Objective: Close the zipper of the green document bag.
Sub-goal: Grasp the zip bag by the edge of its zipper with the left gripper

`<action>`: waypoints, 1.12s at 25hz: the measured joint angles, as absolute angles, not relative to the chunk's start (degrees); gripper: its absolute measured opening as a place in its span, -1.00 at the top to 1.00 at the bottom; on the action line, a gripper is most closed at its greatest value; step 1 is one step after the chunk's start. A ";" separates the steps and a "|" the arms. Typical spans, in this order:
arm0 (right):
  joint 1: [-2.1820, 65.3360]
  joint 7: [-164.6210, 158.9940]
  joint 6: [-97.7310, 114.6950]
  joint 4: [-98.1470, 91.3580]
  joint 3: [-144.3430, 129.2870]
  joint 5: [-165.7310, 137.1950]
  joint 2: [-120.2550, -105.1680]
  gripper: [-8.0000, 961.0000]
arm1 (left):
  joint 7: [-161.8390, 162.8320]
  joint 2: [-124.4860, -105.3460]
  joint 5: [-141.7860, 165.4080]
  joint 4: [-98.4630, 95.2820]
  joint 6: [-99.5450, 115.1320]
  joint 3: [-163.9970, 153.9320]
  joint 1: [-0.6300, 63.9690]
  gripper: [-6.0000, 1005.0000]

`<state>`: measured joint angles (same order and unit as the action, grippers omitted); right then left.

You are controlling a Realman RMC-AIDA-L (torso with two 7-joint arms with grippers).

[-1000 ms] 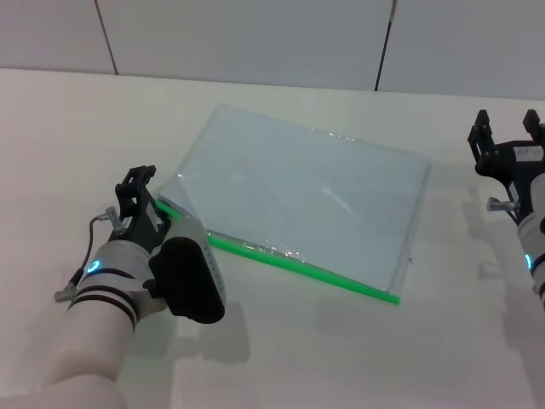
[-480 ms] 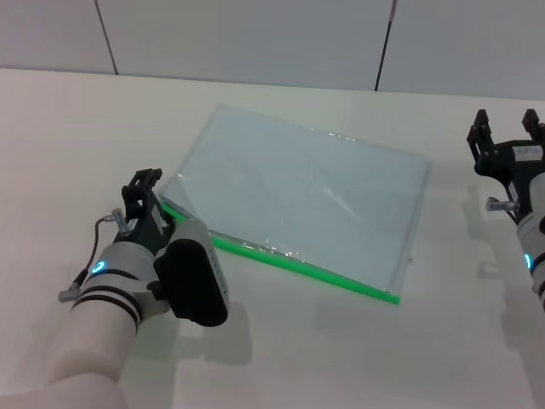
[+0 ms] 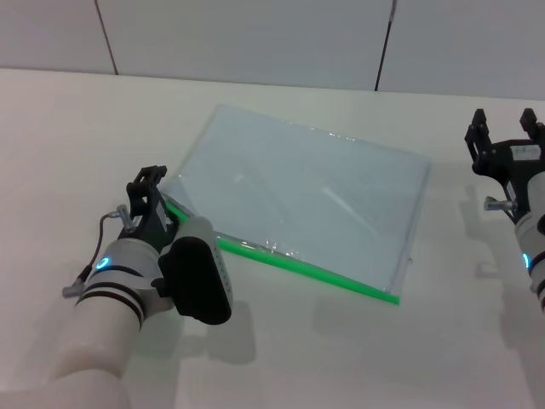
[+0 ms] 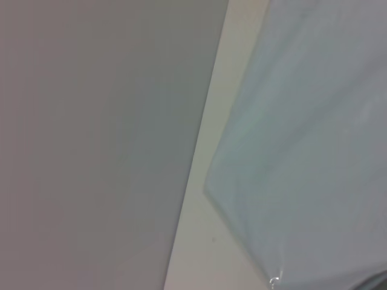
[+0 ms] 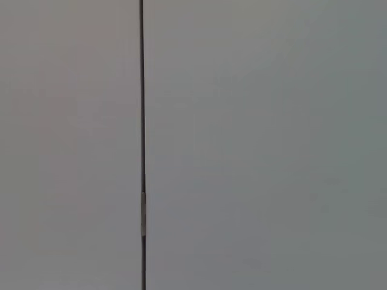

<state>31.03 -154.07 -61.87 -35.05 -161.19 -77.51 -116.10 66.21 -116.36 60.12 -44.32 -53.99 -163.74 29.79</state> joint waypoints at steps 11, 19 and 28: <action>31.09 -154.07 -61.87 -35.17 -161.19 -77.62 -116.10 -0.37 | 65.40 -116.37 60.12 -44.29 -52.63 -163.73 29.90 -0.14; 31.11 -154.07 -61.87 -35.16 -161.19 -77.68 -116.10 -0.37 | 65.20 -116.47 60.00 -43.91 -52.10 -163.73 30.17 -0.14; 31.11 -153.02 -61.87 -35.72 -161.28 -77.74 -116.10 -0.37 | 65.16 -116.52 59.82 -43.85 -51.87 -163.74 30.21 -0.12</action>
<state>31.11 -153.02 -61.87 -35.72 -161.28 -77.74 -116.10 65.16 -116.52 59.82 -43.85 -51.87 -163.74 30.21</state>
